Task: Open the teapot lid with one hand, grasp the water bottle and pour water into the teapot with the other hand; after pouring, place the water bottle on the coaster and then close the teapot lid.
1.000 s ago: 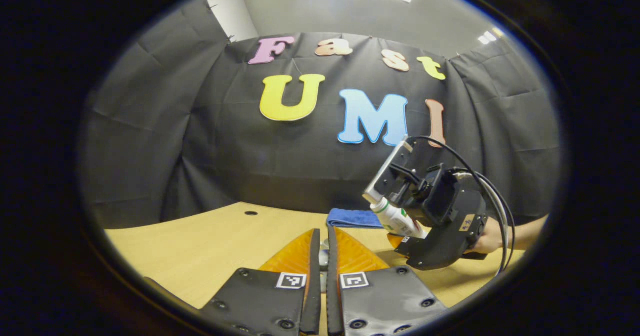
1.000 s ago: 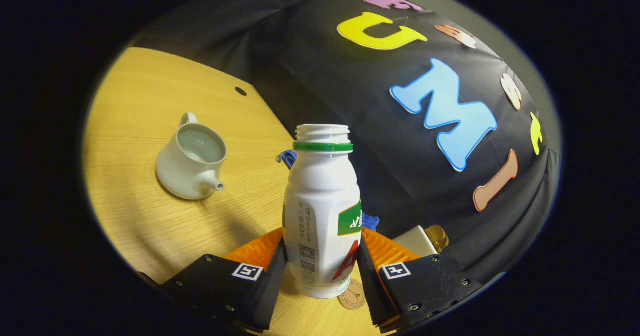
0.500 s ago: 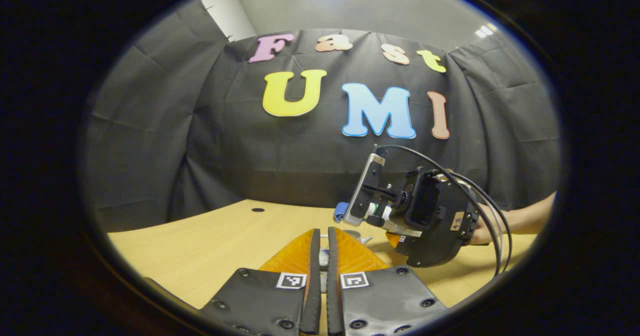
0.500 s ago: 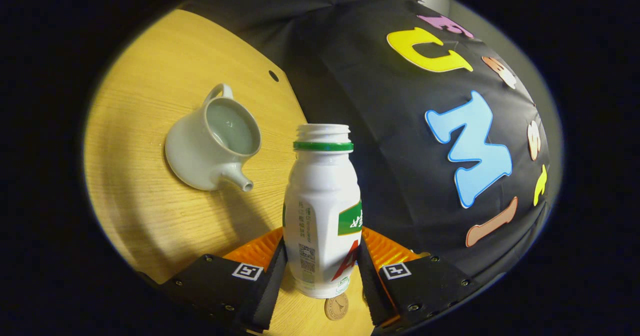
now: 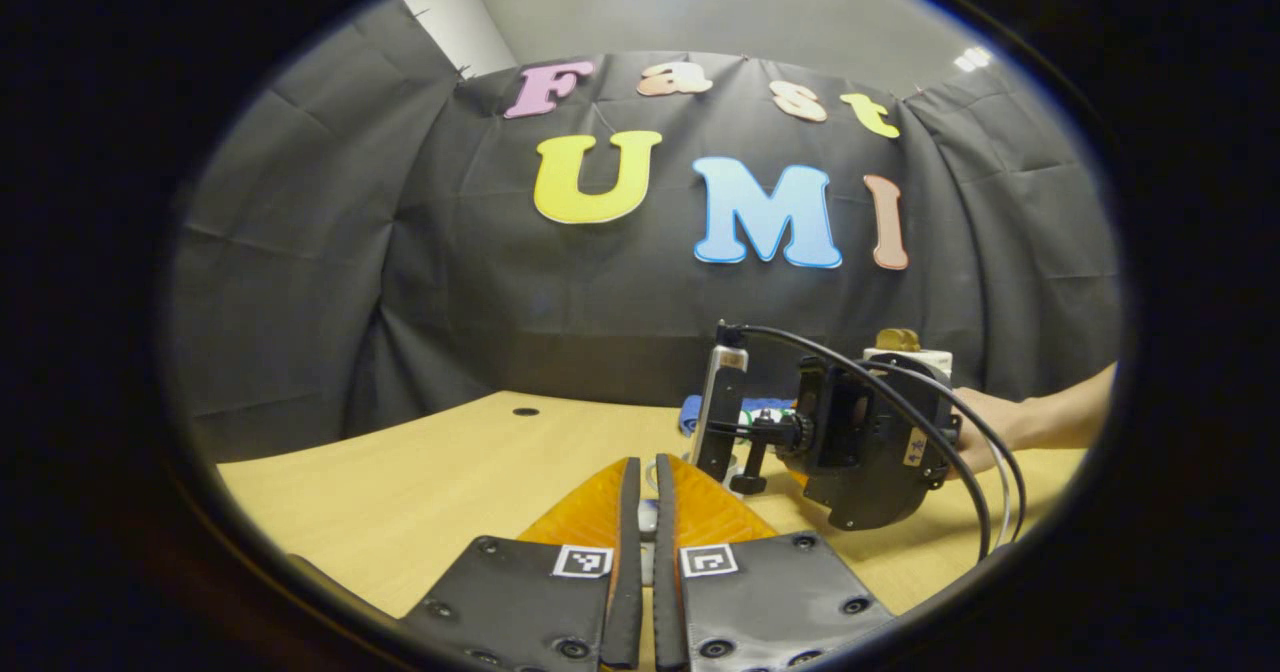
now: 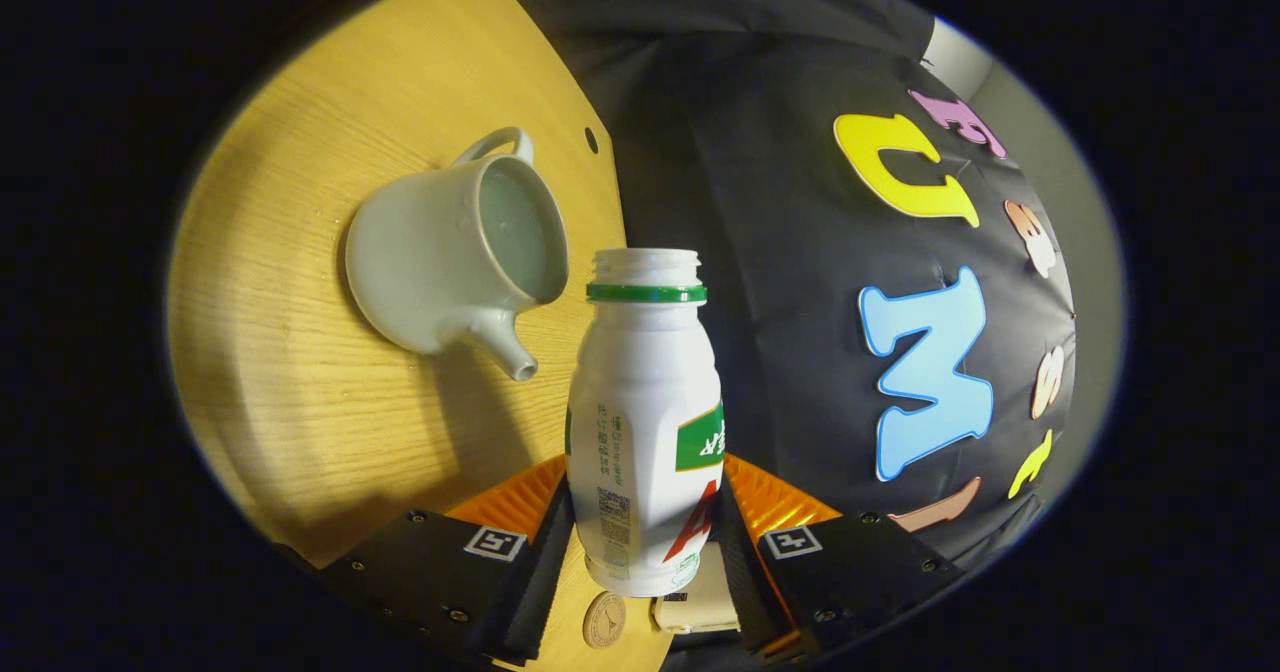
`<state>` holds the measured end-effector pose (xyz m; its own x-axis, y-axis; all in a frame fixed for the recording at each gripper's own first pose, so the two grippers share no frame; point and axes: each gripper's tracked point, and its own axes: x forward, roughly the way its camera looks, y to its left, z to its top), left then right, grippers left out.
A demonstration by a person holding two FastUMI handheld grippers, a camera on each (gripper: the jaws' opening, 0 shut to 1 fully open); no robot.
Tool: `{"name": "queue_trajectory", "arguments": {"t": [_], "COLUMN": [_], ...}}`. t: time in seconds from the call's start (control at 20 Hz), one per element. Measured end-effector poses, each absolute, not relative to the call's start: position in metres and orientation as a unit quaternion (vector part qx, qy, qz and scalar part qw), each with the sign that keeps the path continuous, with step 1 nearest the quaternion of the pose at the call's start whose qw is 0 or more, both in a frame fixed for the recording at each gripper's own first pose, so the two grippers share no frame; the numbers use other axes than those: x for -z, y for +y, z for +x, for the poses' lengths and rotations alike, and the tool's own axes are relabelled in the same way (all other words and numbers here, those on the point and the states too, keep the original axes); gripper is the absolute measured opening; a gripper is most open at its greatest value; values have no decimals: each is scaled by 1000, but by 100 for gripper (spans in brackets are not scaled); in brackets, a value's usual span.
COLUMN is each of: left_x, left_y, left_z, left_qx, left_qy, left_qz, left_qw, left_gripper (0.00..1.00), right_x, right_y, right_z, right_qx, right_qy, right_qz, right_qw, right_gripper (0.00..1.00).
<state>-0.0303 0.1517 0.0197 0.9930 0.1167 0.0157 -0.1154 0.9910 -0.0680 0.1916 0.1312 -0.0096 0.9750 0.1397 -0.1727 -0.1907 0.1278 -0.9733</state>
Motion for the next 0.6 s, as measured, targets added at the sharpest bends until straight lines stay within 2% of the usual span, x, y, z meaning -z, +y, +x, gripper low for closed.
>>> {"name": "queue_trajectory", "arguments": {"t": [0.6], "left_x": [-16], "left_y": [156], "left_z": [-32], "left_qx": [-64], "left_qy": [-3], "left_qz": [-33], "left_qw": [997], "left_gripper": [11], "right_x": [-10], "right_y": [134], "right_z": [196], "right_qx": [-87], "right_qy": [-27], "right_qz": [-719], "right_qw": [689], "right_gripper": [70]}}
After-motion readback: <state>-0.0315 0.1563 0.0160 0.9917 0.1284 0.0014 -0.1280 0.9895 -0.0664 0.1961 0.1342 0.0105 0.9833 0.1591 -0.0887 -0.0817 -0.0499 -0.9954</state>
